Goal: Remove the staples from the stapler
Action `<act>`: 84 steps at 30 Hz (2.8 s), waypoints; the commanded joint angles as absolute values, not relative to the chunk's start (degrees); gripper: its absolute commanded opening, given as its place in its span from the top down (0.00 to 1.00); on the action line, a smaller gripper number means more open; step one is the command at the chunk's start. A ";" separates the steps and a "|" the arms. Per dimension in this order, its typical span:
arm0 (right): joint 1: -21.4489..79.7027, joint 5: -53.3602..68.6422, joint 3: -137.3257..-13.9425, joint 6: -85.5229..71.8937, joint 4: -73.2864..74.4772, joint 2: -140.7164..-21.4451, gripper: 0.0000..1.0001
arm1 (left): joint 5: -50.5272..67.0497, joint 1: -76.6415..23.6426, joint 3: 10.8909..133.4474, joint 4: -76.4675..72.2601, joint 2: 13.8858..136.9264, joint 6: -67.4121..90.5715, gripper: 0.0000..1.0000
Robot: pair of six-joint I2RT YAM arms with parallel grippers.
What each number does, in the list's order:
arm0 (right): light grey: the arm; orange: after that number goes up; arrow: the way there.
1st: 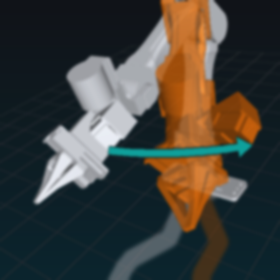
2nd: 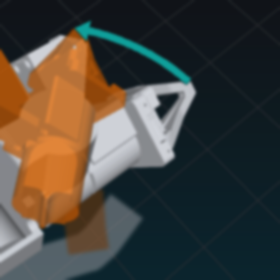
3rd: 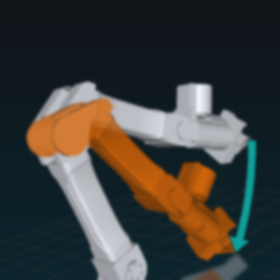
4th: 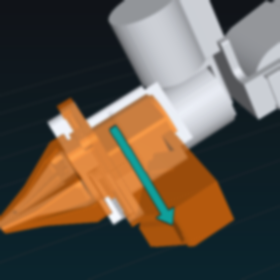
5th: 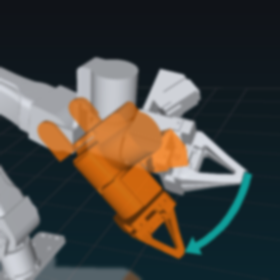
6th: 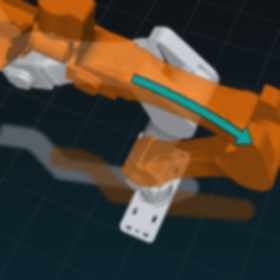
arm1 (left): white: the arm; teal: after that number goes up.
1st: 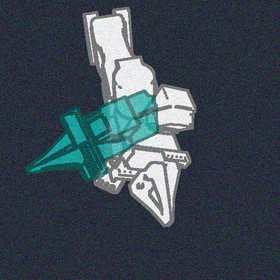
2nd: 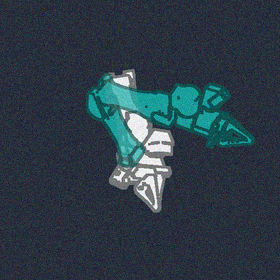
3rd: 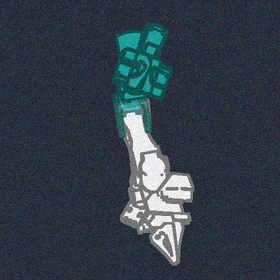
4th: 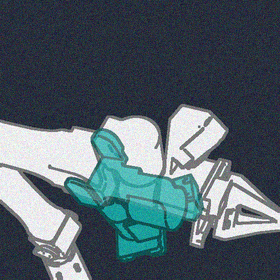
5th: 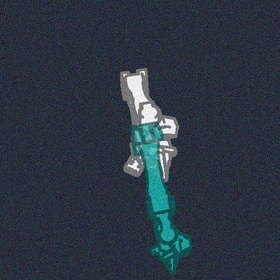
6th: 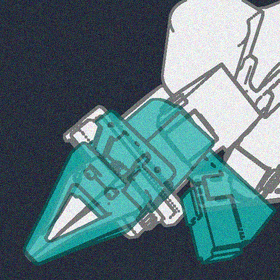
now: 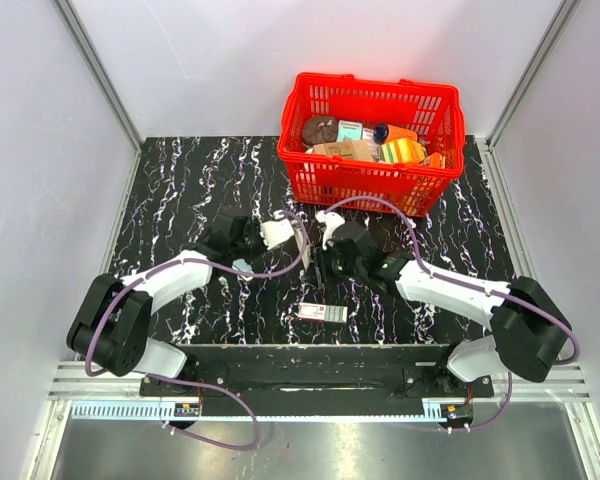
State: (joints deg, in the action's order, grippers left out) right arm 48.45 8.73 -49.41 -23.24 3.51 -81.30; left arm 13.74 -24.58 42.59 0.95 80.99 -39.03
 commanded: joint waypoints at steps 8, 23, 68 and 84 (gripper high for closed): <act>49.39 8.44 -46.59 -21.53 7.38 -76.38 1.00 | -6.24 -33.75 36.21 -23.55 80.42 -55.28 1.00; 47.64 -8.25 -60.02 -22.94 12.65 -77.95 1.00 | 26.08 -35.16 55.10 16.33 80.33 -30.85 0.73; 44.39 -13.44 -82.70 -13.01 40.25 -108.46 0.40 | 40.25 -4.05 60.21 34.80 74.45 -23.64 0.46; 52.73 -6.86 -83.32 -4.93 28.48 -104.40 0.13 | 42.10 1.76 62.66 38.49 74.27 -23.29 0.45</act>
